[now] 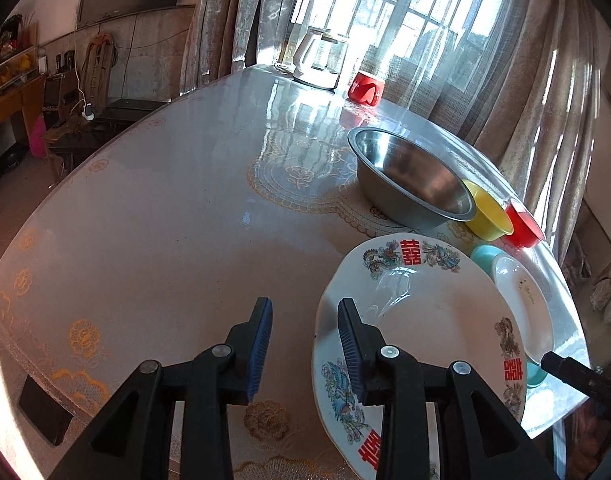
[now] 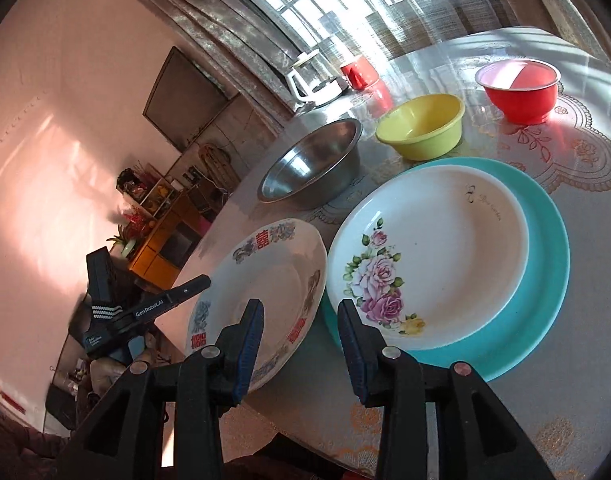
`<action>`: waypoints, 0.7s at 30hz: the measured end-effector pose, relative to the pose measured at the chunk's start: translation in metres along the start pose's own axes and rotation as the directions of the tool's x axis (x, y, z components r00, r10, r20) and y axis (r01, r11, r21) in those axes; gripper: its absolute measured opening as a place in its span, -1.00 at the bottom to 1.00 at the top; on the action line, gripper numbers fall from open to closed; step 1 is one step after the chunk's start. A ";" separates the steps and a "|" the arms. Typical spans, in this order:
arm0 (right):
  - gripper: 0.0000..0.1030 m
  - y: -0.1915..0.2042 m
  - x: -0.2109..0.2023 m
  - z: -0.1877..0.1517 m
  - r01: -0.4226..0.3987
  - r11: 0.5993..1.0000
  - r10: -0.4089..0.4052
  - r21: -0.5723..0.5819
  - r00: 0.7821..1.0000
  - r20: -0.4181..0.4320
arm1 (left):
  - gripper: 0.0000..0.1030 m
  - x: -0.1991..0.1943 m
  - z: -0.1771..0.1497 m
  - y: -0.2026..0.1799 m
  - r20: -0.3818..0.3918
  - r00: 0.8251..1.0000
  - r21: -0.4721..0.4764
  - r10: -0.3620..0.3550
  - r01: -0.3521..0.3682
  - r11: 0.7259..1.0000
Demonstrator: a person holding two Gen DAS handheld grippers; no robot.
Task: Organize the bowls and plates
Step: 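Grasp the rim of the large red-character white plate with the left tool, then lift and carry the large plate toward the rose plate stack with the left tool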
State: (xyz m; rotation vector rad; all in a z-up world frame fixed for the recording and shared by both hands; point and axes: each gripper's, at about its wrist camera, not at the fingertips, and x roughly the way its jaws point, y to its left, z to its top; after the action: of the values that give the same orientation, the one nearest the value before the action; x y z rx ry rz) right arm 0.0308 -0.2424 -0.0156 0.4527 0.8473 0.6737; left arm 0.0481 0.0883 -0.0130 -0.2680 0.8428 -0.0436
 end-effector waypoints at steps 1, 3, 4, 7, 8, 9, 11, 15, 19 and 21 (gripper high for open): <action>-0.25 0.003 0.006 -0.003 -0.004 1.000 0.004 -0.001 1.000 -0.018 | -0.32 0.001 -0.001 0.000 -0.002 1.000 -0.001 -0.006 0.006 1.000; -0.25 0.006 0.016 -0.006 -0.015 1.000 0.015 -0.002 0.999 -0.051 | -0.32 0.001 -0.001 0.001 -0.004 1.000 -0.002 -0.016 0.016 1.000; -0.25 0.007 0.020 -0.008 -0.008 1.000 0.008 -0.001 0.998 -0.061 | -0.32 0.002 -0.001 0.001 -0.004 1.000 0.001 -0.017 0.017 1.000; -0.25 0.008 0.030 -0.010 0.019 1.000 -0.018 0.010 0.997 -0.081 | -0.32 0.003 -0.001 0.001 0.001 1.000 0.004 -0.030 0.030 1.000; -0.25 0.008 0.034 -0.011 0.035 0.999 -0.034 0.013 0.996 -0.084 | -0.32 0.004 -0.001 0.001 0.001 0.999 0.005 -0.038 0.038 0.999; -0.25 0.007 0.035 -0.011 0.042 0.999 -0.040 0.017 0.996 -0.086 | -0.32 0.005 0.000 0.001 0.001 0.999 0.008 -0.045 0.045 0.999; -0.25 0.007 0.038 -0.011 0.043 0.999 -0.041 0.021 0.996 -0.083 | -0.32 0.007 -0.001 0.002 0.005 0.998 0.011 -0.060 0.060 0.998; -0.20 0.015 0.044 -0.008 0.036 0.999 -0.037 -0.009 0.996 -0.080 | -0.38 0.011 0.000 0.002 -0.001 0.995 0.013 -0.100 0.100 0.995; -0.16 0.019 0.051 -0.005 0.072 0.997 -0.074 -0.035 0.993 -0.093 | -0.35 0.006 -0.003 -0.002 0.006 0.990 0.041 -0.141 0.141 0.989; -0.14 0.024 0.056 -0.004 0.067 0.996 -0.072 -0.052 0.992 -0.105 | -0.37 0.005 -0.002 0.000 0.018 0.995 0.050 -0.101 0.100 0.994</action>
State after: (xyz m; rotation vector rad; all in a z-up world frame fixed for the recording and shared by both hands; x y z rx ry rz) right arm 0.0457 -0.1860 -0.0327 0.3446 0.9417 0.6572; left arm 0.0498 0.0872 -0.0178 -0.2642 0.8063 -0.1555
